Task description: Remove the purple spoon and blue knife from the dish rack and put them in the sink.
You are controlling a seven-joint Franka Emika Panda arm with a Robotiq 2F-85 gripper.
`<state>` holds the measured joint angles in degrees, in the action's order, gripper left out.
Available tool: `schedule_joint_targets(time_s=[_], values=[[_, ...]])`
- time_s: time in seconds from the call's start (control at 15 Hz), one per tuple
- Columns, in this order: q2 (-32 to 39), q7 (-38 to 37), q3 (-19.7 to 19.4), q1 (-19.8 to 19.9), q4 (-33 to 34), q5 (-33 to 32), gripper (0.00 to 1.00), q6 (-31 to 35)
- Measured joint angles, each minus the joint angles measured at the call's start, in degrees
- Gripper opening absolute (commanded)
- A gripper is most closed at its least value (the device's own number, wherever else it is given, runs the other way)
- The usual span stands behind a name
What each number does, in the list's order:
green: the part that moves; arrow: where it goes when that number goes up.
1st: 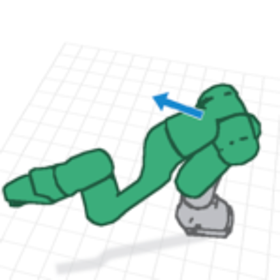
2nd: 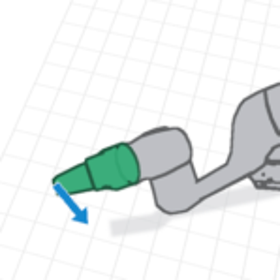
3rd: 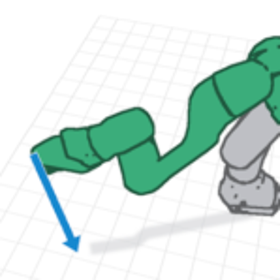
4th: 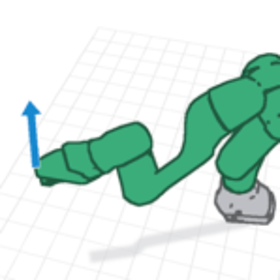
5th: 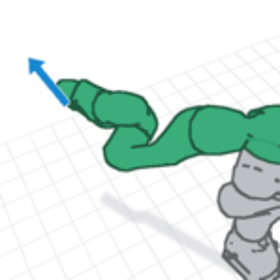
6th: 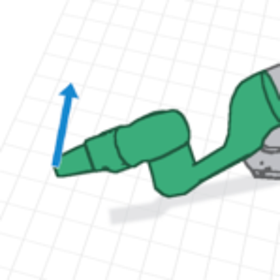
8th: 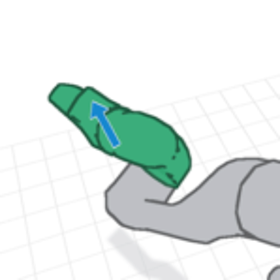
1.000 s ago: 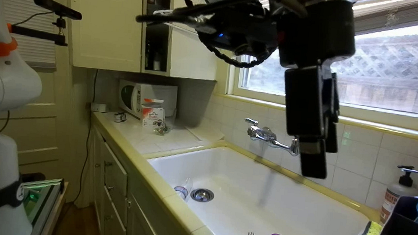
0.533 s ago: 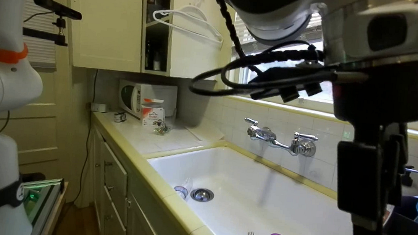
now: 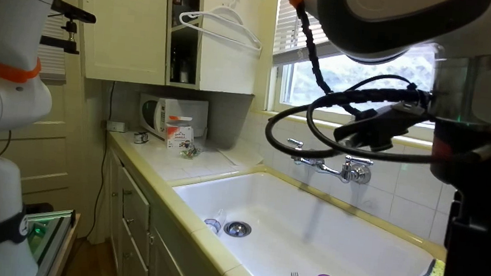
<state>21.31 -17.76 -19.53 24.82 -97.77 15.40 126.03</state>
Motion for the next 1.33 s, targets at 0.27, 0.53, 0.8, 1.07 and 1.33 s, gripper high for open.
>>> schedule_joint_targets(time_s=[0.27,0.53,0.8,1.07,1.33], values=[[3.60,6.03,1.62,2.84,3.71,3.42,0.94,-5.10],[7.07,6.58,1.92,3.94,7.85,3.60,0.88,-8.23],[9.39,6.40,1.93,4.68,12.29,3.60,0.54,-10.03],[10.90,6.16,2.22,4.74,15.32,3.57,0.21,-11.78],[12.16,5.62,2.85,4.59,16.54,3.49,0.00,-11.93]])
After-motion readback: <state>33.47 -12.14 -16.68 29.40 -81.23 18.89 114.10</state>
